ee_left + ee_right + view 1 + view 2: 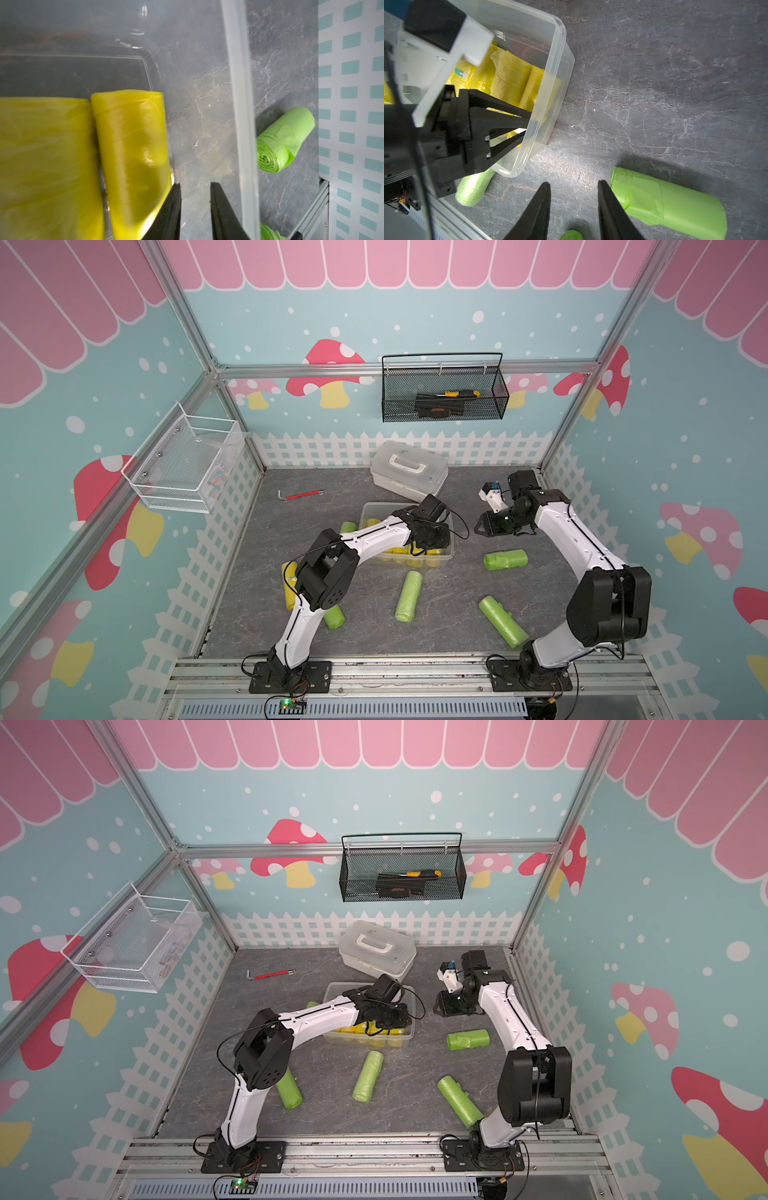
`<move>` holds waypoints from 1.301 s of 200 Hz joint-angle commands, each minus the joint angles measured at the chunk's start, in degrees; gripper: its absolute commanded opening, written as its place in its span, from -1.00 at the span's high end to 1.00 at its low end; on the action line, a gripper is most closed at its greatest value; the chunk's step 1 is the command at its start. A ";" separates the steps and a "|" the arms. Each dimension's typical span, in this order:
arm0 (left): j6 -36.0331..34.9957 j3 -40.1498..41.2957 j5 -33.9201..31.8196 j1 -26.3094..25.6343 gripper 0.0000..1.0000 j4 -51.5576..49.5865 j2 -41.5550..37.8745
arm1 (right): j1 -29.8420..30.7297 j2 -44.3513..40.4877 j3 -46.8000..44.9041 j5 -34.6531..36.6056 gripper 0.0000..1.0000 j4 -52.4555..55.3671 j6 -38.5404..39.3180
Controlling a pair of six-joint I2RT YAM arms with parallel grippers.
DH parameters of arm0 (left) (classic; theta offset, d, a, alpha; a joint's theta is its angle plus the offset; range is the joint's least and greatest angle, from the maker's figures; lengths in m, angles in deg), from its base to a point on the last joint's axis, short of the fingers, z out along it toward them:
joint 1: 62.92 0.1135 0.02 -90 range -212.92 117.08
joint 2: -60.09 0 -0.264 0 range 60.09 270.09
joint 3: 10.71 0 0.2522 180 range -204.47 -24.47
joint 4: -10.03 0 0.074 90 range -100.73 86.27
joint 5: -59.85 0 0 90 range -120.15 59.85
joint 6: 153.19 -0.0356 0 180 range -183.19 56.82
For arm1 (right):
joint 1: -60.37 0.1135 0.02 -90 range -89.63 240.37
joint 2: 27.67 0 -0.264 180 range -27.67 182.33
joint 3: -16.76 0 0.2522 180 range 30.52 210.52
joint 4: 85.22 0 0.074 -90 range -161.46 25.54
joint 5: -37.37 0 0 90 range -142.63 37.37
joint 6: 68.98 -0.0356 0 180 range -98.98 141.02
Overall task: Put the roll of trash bags into the storage box
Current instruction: Place the roll of trash bags in the storage box.
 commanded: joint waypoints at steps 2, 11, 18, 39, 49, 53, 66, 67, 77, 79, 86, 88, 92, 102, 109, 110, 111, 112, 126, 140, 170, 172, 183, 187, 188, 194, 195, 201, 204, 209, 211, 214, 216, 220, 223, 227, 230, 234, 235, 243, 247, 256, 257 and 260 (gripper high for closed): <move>1.17 -1.31 1.04 -0.69 0.47 1.18 2.00 | -0.32 -1.07 -1.06 0.56 0.21 0.85 0.84; 1.41 -1.49 1.05 -0.69 0.47 1.30 2.55 | -0.32 -1.03 -0.99 0.47 0.21 0.85 0.83; 1.55 -1.62 1.09 -0.71 0.47 1.35 2.93 | -0.32 -1.01 -1.06 0.43 0.21 0.85 0.78; 1.91 -1.58 -0.17 -0.69 0.48 0.48 3.46 | -0.32 -1.04 -1.07 0.51 0.21 0.86 0.78; 1.75 -1.38 -1.51 -0.69 0.47 -0.54 3.24 | -0.32 -1.15 -1.15 0.51 0.21 0.85 0.76; 1.72 -1.32 -2.18 -0.75 0.47 -0.98 3.15 | -0.32 -1.14 -1.15 0.57 0.21 0.85 0.83; 1.24 -1.01 -4.17 -0.69 0.43 -2.00 2.77 | -0.32 -1.00 -1.15 0.56 0.21 0.88 0.83; 1.23 -0.98 -4.28 -0.69 0.43 -2.02 2.76 | -0.32 -1.02 -1.15 0.56 0.21 0.86 0.83; 1.05 -0.81 -5.11 -0.69 0.40 -2.32 2.69 | -0.32 -0.83 -1.06 0.47 0.21 0.89 0.77; 1.02 -0.86 -5.26 -0.73 0.40 -2.37 2.68 | -0.27 -0.78 -1.06 0.40 0.21 0.86 0.75; 0.98 -0.94 -5.81 -0.69 0.39 -2.51 2.75 | -0.32 -0.73 -1.06 0.26 0.21 0.86 0.75; 1.03 -0.89 -6.00 -0.69 0.39 -2.55 2.84 | -0.32 -0.67 -1.06 0.24 0.21 0.90 0.75; 1.05 -0.96 -6.29 -0.69 0.38 -2.65 3.04 | -0.32 -0.63 -1.11 0.21 0.21 0.85 0.73; 1.17 -1.24 -6.86 -0.69 0.37 -2.61 3.45 | -0.30 -0.64 -1.10 0.21 0.21 0.90 0.67; 1.38 -1.54 -6.86 -0.69 0.38 -2.66 3.85 | -0.32 -0.59 -1.15 0.21 0.21 0.85 0.72; 1.39 -1.60 -6.82 -0.69 0.37 -2.66 3.92 | -0.32 -0.59 -1.15 0.21 0.21 0.85 0.74; 1.35 -1.68 -6.75 -0.69 0.37 -2.61 4.00 | -0.32 -0.59 -1.15 0.25 0.21 0.89 0.74; 1.33 -1.71 -6.72 -0.69 0.37 -2.59 4.04 | -0.32 -0.63 -1.15 0.27 0.21 0.87 0.70; 1.44 -2.56 -5.92 -0.77 0.33 -2.32 4.34 | -0.32 -0.92 -1.15 0.46 0.21 0.85 0.82; 0.93 -2.64 -5.77 -1.04 0.28 -1.27 3.63 | -0.32 -1.11 -1.24 0.61 0.21 0.90 0.84; 1.25 -0.07 -6.49 -1.13 0.13 2.48 -0.05 | -0.39 -1.05 -1.24 0.64 0.21 0.86 0.77; 1.25 0.10 -6.57 -1.20 0.12 2.76 -0.32 | -0.40 -1.03 -1.24 0.64 0.21 0.85 0.80; 1.44 1.13 -6.72 -1.09 0.07 4.15 -1.67 | -0.29 -0.86 -1.21 0.56 0.21 0.89 0.83; 1.40 1.46 -6.70 -1.04 0.06 4.89 -2.01 | -0.38 -0.93 -1.11 0.56 0.21 0.85 0.84; 1.44 1.53 -6.69 -1.04 0.05 5.03 -2.09 | -0.39 -0.93 -1.13 0.56 0.21 0.85 0.84; 1.61 1.96 -6.57 -1.05 0.04 6.00 -2.67 | -0.40 -0.85 -1.15 0.56 0.21 0.85 0.83; 1.63 2.08 -6.49 -1.04 0.03 6.11 -2.73 | -0.36 -0.90 -1.15 0.56 0.21 0.85 0.79; 1.75 2.49 -6.07 -1.04 0.02 7.10 -3.07 | -0.41 -0.91 -1.15 0.56 0.21 0.87 0.84; 1.85 2.64 -5.81 -1.08 0.01 7.62 -3.27 | -0.41 -0.88 -1.15 0.56 0.21 0.85 0.81; 1.98 2.92 -5.50 -1.04 0.00 8.30 -3.59 | -0.41 -0.90 -1.17 0.56 0.21 0.87 0.81; 2.02 2.98 -5.33 -1.04 -0.01 8.56 -3.68 | -0.41 -0.97 -1.15 0.56 0.21 0.86 0.79; 2.13 3.14 -5.18 -1.00 -0.01 8.87 -3.83 | -0.41 -0.94 -1.15 0.56 0.21 0.86 0.91; 2.24 3.20 -5.12 -1.03 -0.02 8.99 -3.90 | -0.41 -0.94 -1.15 0.56 0.21 0.85 0.85; 2.28 3.31 -4.96 -1.04 -0.03 9.35 -4.11 | -0.41 -0.98 -1.11 0.56 0.21 0.87 0.85; 2.35 3.43 -4.93 -0.96 -0.04 9.67 -4.24 | -0.41 -1.05 -1.14 0.56 0.21 0.85 0.84; 2.56 3.63 -4.81 -0.95 -0.05 9.81 -4.49 | -0.41 -1.04 -1.15 0.56 0.21 0.86 0.88; 2.62 3.87 -4.82 -0.97 -0.05 9.99 -4.66 | -0.41 -1.03 -1.15 0.56 0.21 0.86 0.92; 2.72 4.03 -4.84 -0.87 -0.06 10.19 -5.02 | -0.41 -1.15 -1.13 0.58 0.21 0.85 0.92; 2.76 4.04 -4.88 -0.87 -0.07 10.23 -5.04 | -0.41 -1.18 -1.18 0.57 0.21 0.85 0.92; 2.71 4.71 -5.08 -0.69 -0.09 10.34 -5.92 | -0.41 -1.15 -1.25 0.62 0.21 0.85 0.91; 2.73 5.16 -5.24 -0.47 -0.10 10.38 -6.45 | -0.41 -1.19 -1.24 0.62 0.21 0.89 0.92; 2.67 6.30 -5.61 0.22 -0.11 10.29 -7.96 | -0.41 -1.20 -1.24 0.64 0.21 0.85 0.98; 2.60 6.40 -5.62 0.34 -0.12 10.32 -8.14 | -0.41 -1.16 -1.24 0.64 0.21 0.85 1.00; 2.66 6.90 -5.72 0.57 -0.12 10.35 -8.79 | -0.41 -1.09 -1.16 0.57 0.21 0.85 0.97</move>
